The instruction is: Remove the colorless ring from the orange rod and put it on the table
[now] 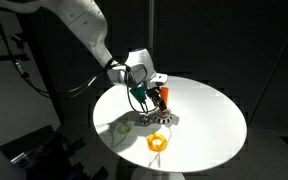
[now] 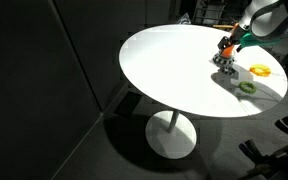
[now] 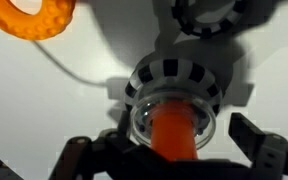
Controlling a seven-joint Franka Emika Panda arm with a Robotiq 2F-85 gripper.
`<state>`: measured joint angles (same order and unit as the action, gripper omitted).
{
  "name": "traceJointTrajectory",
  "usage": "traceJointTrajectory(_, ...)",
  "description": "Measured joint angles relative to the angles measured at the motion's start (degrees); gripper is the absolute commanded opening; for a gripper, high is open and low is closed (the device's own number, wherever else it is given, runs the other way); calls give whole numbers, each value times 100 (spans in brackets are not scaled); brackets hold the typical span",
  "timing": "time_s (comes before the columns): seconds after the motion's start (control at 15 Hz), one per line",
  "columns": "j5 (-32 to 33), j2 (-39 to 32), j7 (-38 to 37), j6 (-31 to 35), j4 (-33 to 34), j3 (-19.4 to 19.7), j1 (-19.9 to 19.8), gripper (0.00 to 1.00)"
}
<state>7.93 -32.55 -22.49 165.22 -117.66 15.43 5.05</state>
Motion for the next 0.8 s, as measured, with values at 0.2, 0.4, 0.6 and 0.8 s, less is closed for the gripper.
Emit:
traceJointTrajectory(0.2,-26,-87,-15,2,40,82,64,100)
traceJointTrajectory(0.4,-98,-146,-16,30,60,99,79,100)
traceJointTrajectory(0.6,-190,-194,-16,151,60,99,80,100)
traceJointTrajectory(0.8,-253,-236,-15,299,60,98,82,100)
